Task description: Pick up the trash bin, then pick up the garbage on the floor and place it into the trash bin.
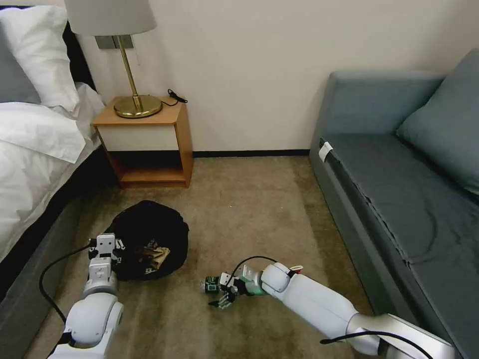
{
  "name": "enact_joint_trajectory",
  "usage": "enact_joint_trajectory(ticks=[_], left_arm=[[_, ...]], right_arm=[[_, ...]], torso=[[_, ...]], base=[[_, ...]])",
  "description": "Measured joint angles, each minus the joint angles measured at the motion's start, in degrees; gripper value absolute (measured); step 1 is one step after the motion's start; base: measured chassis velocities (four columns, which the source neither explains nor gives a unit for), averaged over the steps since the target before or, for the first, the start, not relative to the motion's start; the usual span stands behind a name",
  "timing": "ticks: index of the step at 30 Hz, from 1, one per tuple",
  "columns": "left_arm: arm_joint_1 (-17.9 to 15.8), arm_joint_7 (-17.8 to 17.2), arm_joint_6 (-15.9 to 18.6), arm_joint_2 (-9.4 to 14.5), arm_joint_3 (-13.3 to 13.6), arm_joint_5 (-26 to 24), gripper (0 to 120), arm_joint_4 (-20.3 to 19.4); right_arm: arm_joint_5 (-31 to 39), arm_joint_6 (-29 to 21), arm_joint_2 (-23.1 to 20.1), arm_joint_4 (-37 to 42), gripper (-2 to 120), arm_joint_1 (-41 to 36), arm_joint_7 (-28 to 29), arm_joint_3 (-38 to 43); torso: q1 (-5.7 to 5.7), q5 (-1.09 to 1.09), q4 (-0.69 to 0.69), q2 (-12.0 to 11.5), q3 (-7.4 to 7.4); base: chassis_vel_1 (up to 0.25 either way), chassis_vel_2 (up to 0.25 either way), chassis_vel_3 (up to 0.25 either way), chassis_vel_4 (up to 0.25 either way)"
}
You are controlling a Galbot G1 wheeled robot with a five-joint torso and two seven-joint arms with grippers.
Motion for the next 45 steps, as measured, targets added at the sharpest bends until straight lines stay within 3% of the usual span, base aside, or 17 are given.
enact_joint_trajectory(ticks=[1, 8, 12, 19, 32, 45], left_arm=[[0.0, 0.0, 0.0, 0.0, 0.0, 0.0, 4, 0.0], [0.26, 0.09, -0.41, 0.11, -0.21, -0.09, 4, 0.51], [0.26, 0.11, -0.54, 0.11, -0.26, -0.1, 4, 0.72], [0.26, 0.15, -0.92, 0.55, -0.97, -0.37, 4, 1.48], [0.25, -0.26, -1.69, 2.73, -2.14, -1.93, 4, 3.53], [-0.16, -0.34, -1.68, 2.91, -2.49, -2.43, 4, 4.63]], right_arm=[[0.0, 0.0, 0.0, 0.0, 69, 0.0, 0.0, 0.0], [-0.71, 0.88, 0.45, -1.63, 39, -0.4, -0.2, 1.29], [-0.98, 1.09, 0.71, -2.19, 31, -0.52, -0.38, 1.71], [-1.44, 1.99, 0.73, -3.32, 1, -0.88, -1.04, 2.55], [-1.98, 2.47, -0.41, -0.74, 0, -1.73, -1.25, 3.58], [-1.65, 2.41, -0.74, 0.53, 0, -1.35, -1.09, 4.65]], torso=[[0.0, 0.0, 0.0, 0.0, 0.0], [0.0, 0.0, 0.0, 0.0, 0.0], [0.0, 0.0, 0.0, 0.0, 0.0], [0.0, 0.0, 0.01, 0.0, 0.01], [0.0, -0.01, 0.0, 0.0, 0.01], [0.0, -0.01, 0.0, 0.0, 0.01]], base=[[0.0, 0.0, 0.0, 0.0], [0.0, 0.0, 0.0, 0.0], [0.0, 0.0, 0.0, 0.0], [0.0, 0.0, 0.0, 0.0], [0.0, 0.0, 0.0, 0.0], [0.0, 0.0, 0.0, 0.0]])
